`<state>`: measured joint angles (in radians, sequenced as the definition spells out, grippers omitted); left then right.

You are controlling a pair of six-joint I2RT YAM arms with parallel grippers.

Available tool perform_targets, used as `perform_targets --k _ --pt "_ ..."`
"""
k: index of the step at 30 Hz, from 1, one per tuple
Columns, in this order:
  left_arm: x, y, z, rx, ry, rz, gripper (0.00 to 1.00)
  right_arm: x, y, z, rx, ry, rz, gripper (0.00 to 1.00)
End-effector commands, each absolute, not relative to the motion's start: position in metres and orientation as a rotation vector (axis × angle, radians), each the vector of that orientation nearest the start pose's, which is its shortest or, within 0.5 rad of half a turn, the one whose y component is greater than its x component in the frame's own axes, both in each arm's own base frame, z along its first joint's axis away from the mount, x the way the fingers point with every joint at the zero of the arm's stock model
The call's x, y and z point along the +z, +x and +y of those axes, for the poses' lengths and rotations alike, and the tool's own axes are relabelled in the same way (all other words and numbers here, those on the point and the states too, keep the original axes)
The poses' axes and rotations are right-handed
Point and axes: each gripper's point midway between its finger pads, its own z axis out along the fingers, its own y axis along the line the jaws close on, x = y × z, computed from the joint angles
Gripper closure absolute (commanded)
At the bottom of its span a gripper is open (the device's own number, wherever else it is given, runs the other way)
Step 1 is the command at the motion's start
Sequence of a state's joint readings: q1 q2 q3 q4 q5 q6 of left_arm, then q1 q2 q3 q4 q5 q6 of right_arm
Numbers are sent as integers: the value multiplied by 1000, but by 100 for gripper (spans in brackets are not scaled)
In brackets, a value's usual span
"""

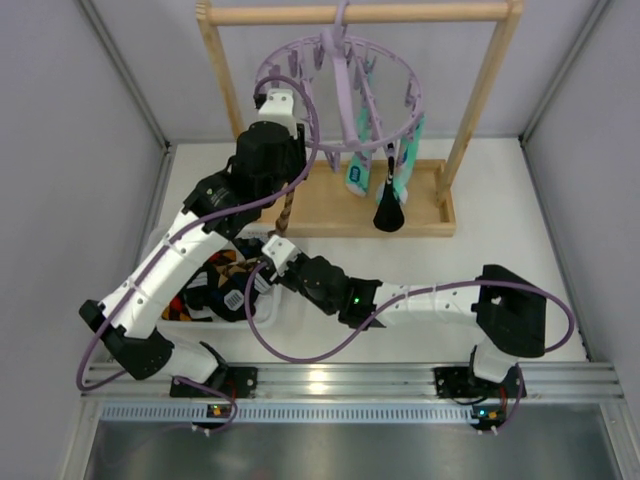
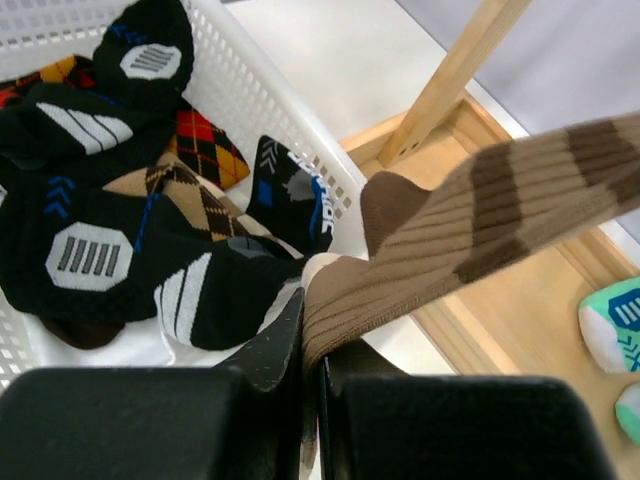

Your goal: Remove the socks clipped to the hanger

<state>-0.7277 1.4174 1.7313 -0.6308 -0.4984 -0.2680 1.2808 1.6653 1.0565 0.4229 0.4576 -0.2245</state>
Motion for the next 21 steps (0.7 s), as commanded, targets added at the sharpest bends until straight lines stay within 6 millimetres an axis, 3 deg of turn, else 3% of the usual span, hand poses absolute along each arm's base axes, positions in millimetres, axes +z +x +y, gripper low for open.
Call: perform_targets --k 1,5,11,14,16,21 --pt "408 357 -213 -214 76 1819 67 215 208 453 431 -936 1458 100" --pt "406 358 -214 -219 71 1823 83 214 207 448 433 -927 1463 100" --pt "410 355 -218 -251 92 1820 84 214 200 436 457 -921 1475 100" --pt "409 351 -222 -283 108 1825 68 218 196 423 476 -898 1487 100" --pt "411 346 -220 -298 105 1820 51 225 194 412 482 -886 1485 100" --pt "416 334 -208 -309 91 1804 40 237 185 396 520 -893 1474 100"
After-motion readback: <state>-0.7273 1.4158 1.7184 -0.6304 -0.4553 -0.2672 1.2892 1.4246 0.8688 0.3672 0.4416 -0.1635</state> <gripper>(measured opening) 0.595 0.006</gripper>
